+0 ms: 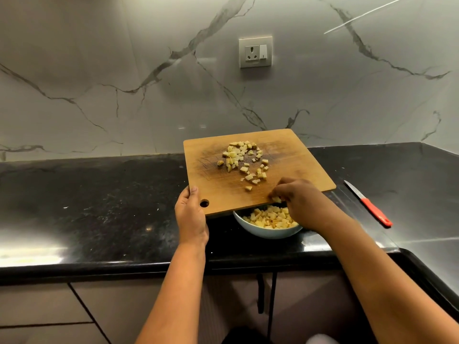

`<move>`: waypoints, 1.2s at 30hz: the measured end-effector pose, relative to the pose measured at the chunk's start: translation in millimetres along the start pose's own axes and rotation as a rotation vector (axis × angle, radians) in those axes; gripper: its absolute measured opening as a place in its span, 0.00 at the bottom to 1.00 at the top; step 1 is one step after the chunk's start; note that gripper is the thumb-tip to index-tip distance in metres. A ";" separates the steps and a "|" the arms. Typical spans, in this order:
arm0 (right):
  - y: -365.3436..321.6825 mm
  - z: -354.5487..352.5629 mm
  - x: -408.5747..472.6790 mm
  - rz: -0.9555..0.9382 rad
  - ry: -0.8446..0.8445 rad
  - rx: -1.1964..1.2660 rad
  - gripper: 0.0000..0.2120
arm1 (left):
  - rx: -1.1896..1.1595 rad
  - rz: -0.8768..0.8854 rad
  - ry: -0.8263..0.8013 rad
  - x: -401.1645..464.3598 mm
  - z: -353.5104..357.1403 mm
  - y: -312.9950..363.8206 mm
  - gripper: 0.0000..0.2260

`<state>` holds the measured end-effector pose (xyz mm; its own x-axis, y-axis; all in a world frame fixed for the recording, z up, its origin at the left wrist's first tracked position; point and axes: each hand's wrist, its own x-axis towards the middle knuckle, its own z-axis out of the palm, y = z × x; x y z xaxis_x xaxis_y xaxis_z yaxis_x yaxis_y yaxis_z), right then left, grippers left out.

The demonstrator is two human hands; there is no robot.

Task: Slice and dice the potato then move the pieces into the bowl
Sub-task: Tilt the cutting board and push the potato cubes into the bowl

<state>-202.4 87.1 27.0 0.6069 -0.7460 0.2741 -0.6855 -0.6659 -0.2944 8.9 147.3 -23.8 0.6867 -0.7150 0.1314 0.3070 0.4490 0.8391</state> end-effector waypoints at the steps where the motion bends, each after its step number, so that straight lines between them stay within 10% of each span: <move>1: 0.7 -0.3 -1.7 -0.013 -0.008 0.032 0.20 | 0.002 -0.001 -0.001 0.3 -0.2 -0.2 0.10; 9: 0.4 -11.6 39.9 -0.034 0.210 0.300 0.15 | 0.024 0.003 -0.002 0.2 -0.8 0.0 0.11; 19: -8.0 -14.9 144.8 0.116 0.055 -0.081 0.30 | 0.013 0.008 0.006 2.4 -0.5 -1.4 0.11; 36: -22.4 20.3 9.1 -0.131 0.076 0.007 0.16 | 0.060 0.050 -0.021 1.7 -2.2 -0.4 0.10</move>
<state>-173.3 95.0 17.5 0.6585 -0.6504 0.3785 -0.5998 -0.7574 -0.2581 11.3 147.1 -25.1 0.6863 -0.7036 0.1842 0.2322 0.4520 0.8613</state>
